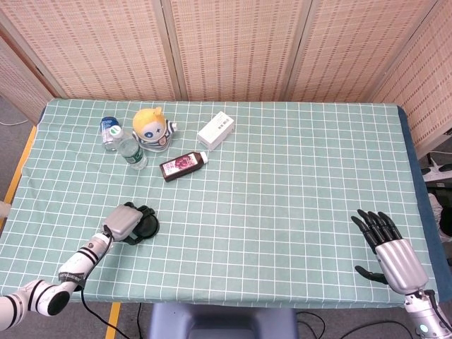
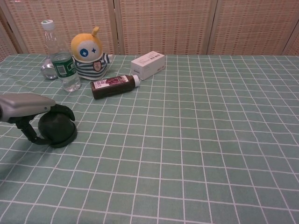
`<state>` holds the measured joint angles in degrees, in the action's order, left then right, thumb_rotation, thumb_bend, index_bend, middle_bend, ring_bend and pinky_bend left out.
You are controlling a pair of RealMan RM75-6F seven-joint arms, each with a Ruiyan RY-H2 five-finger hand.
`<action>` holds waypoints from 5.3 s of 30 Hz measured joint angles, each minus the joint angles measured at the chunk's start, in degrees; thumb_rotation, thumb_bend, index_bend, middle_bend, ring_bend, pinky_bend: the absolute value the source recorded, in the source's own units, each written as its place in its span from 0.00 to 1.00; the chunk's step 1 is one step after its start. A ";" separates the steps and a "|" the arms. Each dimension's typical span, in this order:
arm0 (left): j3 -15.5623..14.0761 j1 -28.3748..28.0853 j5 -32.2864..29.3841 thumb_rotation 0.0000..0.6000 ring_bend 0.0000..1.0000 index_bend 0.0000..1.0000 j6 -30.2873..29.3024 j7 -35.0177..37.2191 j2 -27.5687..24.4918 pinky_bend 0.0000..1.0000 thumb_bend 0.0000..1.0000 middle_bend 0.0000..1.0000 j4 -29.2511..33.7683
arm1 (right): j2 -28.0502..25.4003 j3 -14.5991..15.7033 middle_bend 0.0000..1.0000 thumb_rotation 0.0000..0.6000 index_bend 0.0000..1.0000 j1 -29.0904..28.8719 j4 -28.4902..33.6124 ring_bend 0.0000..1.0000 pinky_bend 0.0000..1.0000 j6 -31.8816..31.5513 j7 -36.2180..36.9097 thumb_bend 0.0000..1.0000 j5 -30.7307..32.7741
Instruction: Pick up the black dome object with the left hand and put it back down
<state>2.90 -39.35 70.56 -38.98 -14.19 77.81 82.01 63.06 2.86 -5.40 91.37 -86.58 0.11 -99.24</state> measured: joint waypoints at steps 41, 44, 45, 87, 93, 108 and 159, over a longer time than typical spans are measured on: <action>-2.25 -3.18 -4.03 1.00 0.00 0.00 0.33 -0.60 -3.44 0.01 0.33 0.00 4.84 | -0.19 -0.21 0.00 1.00 0.00 0.02 0.11 0.00 0.00 -0.16 0.49 0.00 0.29; -2.83 -3.27 -4.23 1.00 0.00 0.00 0.33 -1.08 -3.57 0.01 0.33 0.00 4.97 | -0.18 -0.14 0.00 1.00 0.00 0.03 0.13 0.00 0.00 -0.13 0.46 0.00 0.20; -2.94 -3.28 -4.30 1.00 0.00 0.00 0.25 -1.22 -3.49 0.01 0.33 0.00 4.88 | -0.19 -0.13 0.00 1.00 0.00 0.04 0.13 0.00 0.00 -0.15 0.46 0.00 0.17; -4.14 -1.85 -4.79 1.00 0.00 0.05 -8.41 -6.36 -4.42 0.01 0.25 0.11 7.66 | -0.13 -0.26 0.00 1.00 0.00 0.02 0.17 0.00 0.00 -0.39 0.52 0.00 -0.05; -4.16 -0.77 -3.70 1.00 0.05 0.16 -10.83 -8.12 -3.58 0.01 0.26 0.24 7.11 | -0.21 -0.30 0.00 1.00 0.00 -0.01 0.45 0.00 0.00 -0.27 0.23 0.00 0.11; -3.88 -0.14 -1.45 1.00 0.24 0.47 -11.77 -7.70 -3.04 0.02 0.27 0.50 6.47 | -0.23 -0.42 0.00 1.00 0.00 -0.10 0.55 0.00 0.00 0.06 0.17 0.00 0.46; -4.90 16.78 10.02 1.00 0.00 0.00 -37.24 17.43 -5.62 0.00 0.38 0.00 -2.71 | -0.70 -0.15 0.00 1.00 0.00 0.35 1.75 0.00 0.00 0.07 -1.70 0.00 0.65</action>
<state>-2.00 -22.56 80.59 -76.22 3.24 72.19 79.30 62.35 2.71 -5.05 93.12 -86.51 -1.59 -98.59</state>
